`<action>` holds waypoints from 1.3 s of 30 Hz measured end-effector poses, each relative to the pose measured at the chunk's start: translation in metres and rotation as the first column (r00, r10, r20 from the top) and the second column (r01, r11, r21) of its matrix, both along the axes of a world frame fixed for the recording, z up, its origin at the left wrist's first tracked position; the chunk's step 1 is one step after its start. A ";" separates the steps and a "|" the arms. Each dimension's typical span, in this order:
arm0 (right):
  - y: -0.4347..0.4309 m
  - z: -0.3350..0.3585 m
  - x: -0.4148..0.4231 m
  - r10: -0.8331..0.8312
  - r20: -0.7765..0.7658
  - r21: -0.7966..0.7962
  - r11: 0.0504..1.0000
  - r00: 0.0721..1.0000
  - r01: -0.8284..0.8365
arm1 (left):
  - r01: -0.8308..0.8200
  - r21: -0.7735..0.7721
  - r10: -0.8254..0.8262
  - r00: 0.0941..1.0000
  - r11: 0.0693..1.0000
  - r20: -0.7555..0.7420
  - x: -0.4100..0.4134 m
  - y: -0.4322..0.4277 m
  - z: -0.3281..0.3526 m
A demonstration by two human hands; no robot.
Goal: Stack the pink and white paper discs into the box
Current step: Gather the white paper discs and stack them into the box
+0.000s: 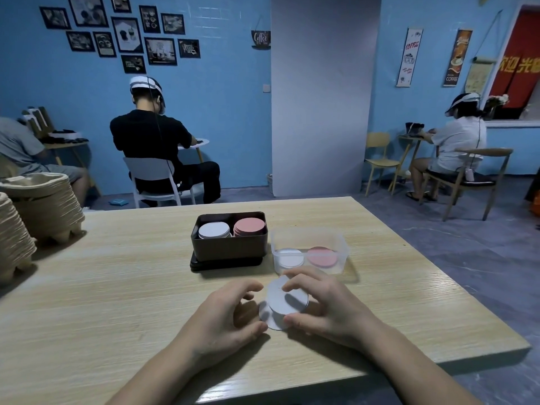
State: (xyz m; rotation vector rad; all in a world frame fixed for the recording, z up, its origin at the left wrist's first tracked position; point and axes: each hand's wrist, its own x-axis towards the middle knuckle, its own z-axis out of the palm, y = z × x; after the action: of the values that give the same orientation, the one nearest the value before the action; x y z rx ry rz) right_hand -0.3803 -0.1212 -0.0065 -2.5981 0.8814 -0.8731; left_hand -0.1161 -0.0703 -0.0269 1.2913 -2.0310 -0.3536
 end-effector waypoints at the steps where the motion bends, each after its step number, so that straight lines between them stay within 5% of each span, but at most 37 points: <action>1: -0.001 -0.001 -0.003 -0.020 0.010 -0.003 1.000 1.000 0.020 | -0.017 0.013 0.016 1.000 1.000 0.013 0.000 -0.002 0.000; 8: -0.001 -0.011 -0.013 -0.115 0.110 0.000 0.993 0.987 0.116 | -0.034 0.012 0.029 0.963 0.999 0.269 -0.019 -0.015 0.005; 17: 0.001 -0.010 -0.014 -0.142 0.067 0.011 0.990 0.988 0.141 | -0.008 -0.030 0.014 0.975 1.000 0.222 -0.005 -0.014 0.012; 24: -0.002 -0.012 -0.003 -0.125 -0.086 0.019 0.992 0.988 0.127 | -0.102 -0.121 0.104 0.994 0.987 0.013 0.022 -0.006 0.010; 29: -0.003 -0.007 0.015 -0.035 -0.116 -0.010 0.999 0.993 0.034 | -0.069 -0.188 0.092 0.989 0.980 0.116 0.015 -0.004 0.003; 39: -0.002 -0.013 0.051 0.076 -0.058 -0.013 0.997 0.995 -0.077 | -0.021 -0.387 0.062 0.994 0.922 0.094 0.017 -0.006 -0.004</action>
State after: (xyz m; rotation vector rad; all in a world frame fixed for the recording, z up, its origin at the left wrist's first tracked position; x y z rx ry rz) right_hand -0.3291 -0.1228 -0.0190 -2.6630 0.7874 -0.7914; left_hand -0.0991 -0.0765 -0.0308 1.1205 -2.0263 0.1355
